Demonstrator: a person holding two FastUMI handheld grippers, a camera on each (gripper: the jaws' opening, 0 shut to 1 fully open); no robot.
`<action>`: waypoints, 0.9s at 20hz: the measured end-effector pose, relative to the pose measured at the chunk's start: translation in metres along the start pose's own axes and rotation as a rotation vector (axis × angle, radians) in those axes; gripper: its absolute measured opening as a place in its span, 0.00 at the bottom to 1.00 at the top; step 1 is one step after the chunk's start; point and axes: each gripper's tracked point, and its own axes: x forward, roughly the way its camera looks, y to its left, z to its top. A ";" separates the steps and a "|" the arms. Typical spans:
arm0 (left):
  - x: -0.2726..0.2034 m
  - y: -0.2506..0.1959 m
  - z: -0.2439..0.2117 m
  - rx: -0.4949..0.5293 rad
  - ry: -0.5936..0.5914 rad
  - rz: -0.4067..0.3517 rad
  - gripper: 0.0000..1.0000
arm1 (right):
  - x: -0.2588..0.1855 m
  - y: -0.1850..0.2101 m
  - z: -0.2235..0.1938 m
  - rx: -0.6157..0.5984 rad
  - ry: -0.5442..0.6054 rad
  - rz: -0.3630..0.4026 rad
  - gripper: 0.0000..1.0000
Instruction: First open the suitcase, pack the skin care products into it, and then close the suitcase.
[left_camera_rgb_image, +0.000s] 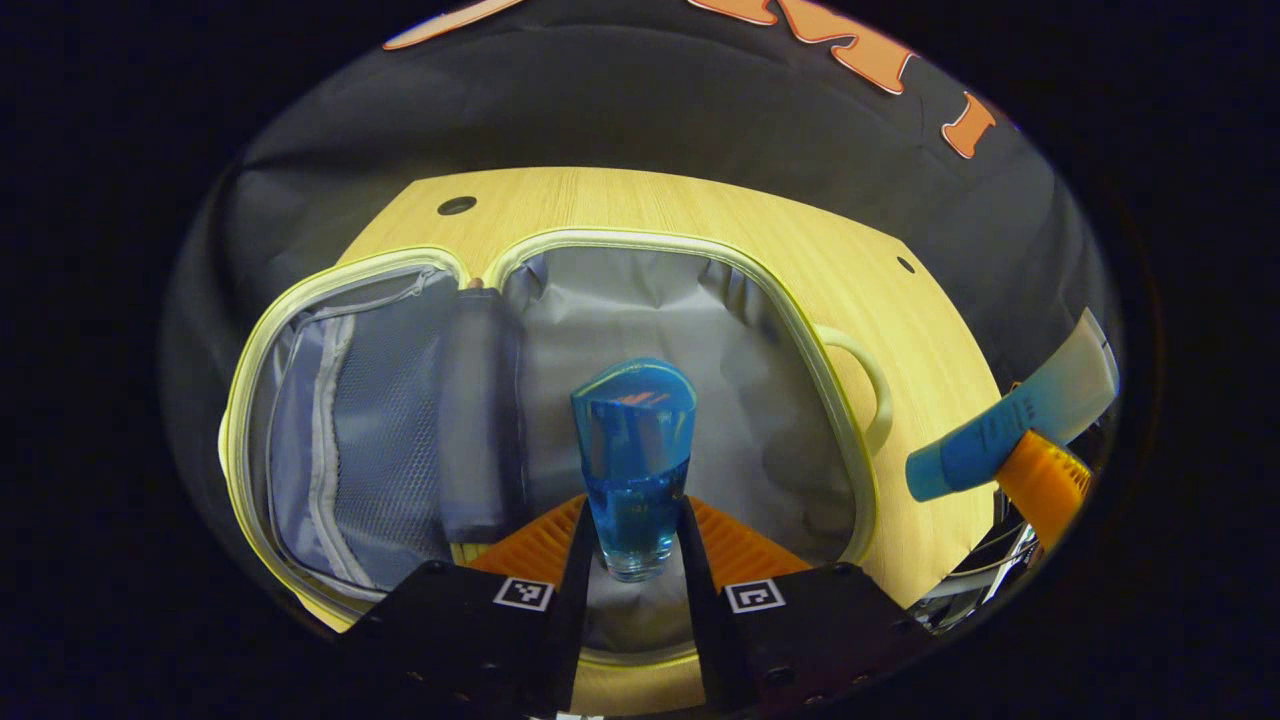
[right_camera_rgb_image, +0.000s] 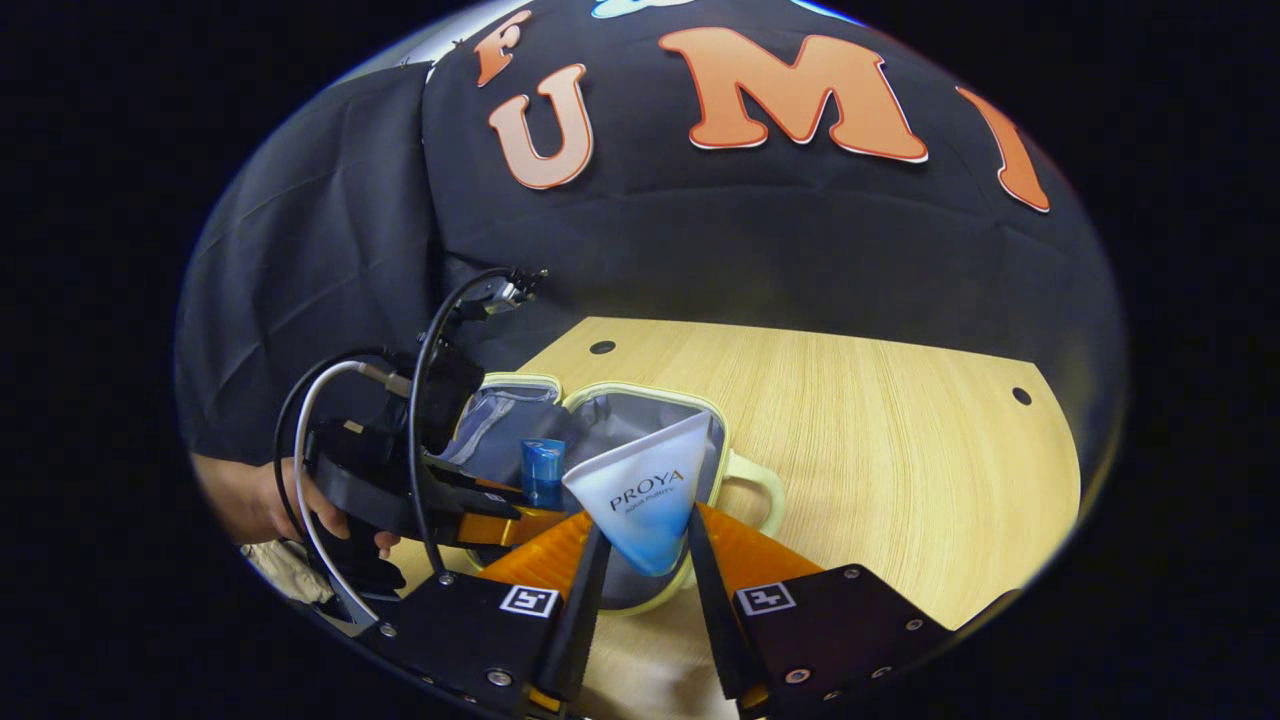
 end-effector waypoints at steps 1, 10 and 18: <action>0.004 -0.001 0.003 0.007 -0.002 0.002 0.47 | 0.002 0.000 0.000 0.003 0.006 -0.006 0.51; 0.030 0.009 0.016 -0.057 -0.019 0.024 0.48 | 0.025 0.003 -0.005 0.036 0.049 -0.016 0.51; -0.014 0.027 0.046 0.009 -0.198 0.046 0.77 | 0.054 0.001 -0.015 0.072 0.121 0.001 0.51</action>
